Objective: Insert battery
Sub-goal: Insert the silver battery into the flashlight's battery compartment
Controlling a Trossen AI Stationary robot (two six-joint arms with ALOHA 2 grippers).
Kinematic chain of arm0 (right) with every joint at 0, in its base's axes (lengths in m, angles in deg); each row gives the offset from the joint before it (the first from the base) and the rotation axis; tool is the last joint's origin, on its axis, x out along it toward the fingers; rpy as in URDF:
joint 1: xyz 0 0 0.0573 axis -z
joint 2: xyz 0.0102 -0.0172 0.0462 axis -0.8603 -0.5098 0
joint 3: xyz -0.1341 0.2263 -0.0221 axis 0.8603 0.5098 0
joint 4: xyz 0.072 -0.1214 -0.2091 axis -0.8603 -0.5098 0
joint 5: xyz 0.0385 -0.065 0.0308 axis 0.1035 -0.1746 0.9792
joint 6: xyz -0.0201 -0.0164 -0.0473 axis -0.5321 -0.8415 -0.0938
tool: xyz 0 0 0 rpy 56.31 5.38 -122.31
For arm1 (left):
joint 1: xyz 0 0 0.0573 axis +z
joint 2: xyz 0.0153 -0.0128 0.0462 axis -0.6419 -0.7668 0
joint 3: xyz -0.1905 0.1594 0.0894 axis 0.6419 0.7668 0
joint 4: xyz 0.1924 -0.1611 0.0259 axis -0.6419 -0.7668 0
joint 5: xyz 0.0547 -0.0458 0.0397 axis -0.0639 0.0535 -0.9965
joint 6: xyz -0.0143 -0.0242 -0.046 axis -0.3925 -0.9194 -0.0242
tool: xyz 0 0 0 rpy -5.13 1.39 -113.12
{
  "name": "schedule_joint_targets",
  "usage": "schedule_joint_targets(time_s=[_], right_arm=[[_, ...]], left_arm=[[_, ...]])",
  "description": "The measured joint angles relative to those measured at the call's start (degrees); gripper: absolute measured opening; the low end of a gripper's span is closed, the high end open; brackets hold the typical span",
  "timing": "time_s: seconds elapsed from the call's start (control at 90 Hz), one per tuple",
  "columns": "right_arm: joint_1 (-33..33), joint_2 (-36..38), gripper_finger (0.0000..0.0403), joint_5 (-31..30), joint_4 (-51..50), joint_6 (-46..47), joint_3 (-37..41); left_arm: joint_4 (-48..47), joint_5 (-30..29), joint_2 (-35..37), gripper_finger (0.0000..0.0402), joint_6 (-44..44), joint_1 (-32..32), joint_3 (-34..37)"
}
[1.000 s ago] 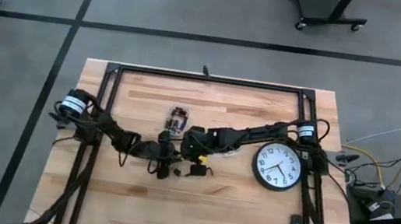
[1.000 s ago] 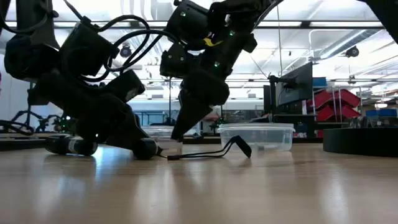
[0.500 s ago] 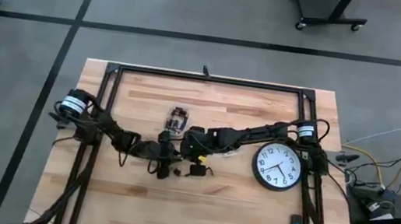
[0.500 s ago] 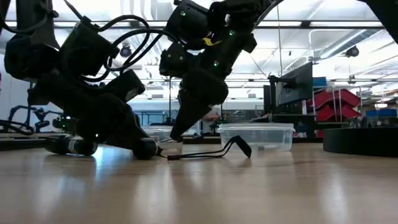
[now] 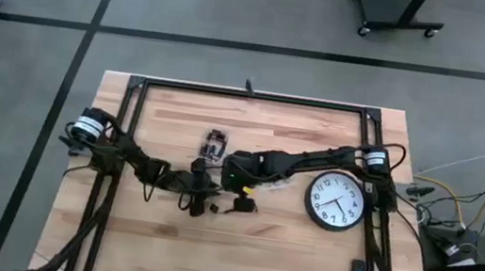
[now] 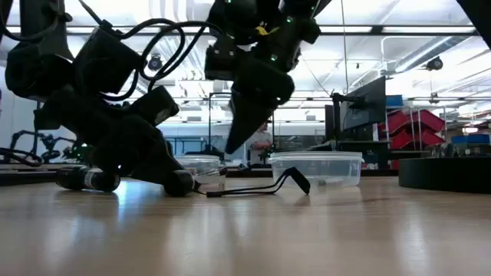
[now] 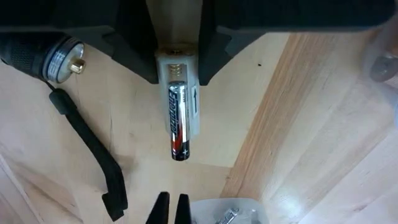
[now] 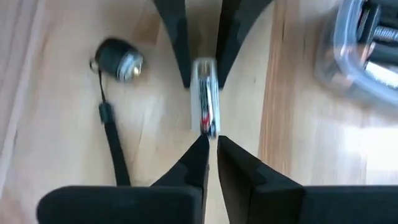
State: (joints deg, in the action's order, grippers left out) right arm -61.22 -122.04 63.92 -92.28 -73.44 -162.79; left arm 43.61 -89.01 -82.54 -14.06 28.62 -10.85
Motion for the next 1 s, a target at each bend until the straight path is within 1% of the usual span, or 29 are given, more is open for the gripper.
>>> schedule_joint_targets(time_s=[0.156, 0.344, 0.522, 0.722, 1.0], right_arm=[[-0.03, -1.16, 0.0002, 0.02, 0.65, 0.75, 0.26], [-0.13, -3.82, 0.0002, 0.01, 2.39, 0.75, 0.28], [-0.23, -3.87, 0.0002, 0.01, 3.18, 0.73, 0.28], [-0.24, -3.43, 0.0002, 0.0, -0.54, 0.29, 0.15], [-0.26, -3.19, 0.0002, -0.07, -0.62, 2.2, -0.87]], left_arm=[[0.11, 0.0, 0.0, 0.0094, 0.09, 0.0, 0.0], [0.22, -0.01, 0.0, 0.0082, 0.1, -0.12, 0.0], [0.06, -0.03, 0.0, 0.0082, 0.1, -0.25, 0.0], [0.03, -0.03, 0.0, 0.0092, 0.12, -0.26, 0.0], [0.02, -0.04, 0.0, 0.0081, 0.13, -0.26, 0.0]])
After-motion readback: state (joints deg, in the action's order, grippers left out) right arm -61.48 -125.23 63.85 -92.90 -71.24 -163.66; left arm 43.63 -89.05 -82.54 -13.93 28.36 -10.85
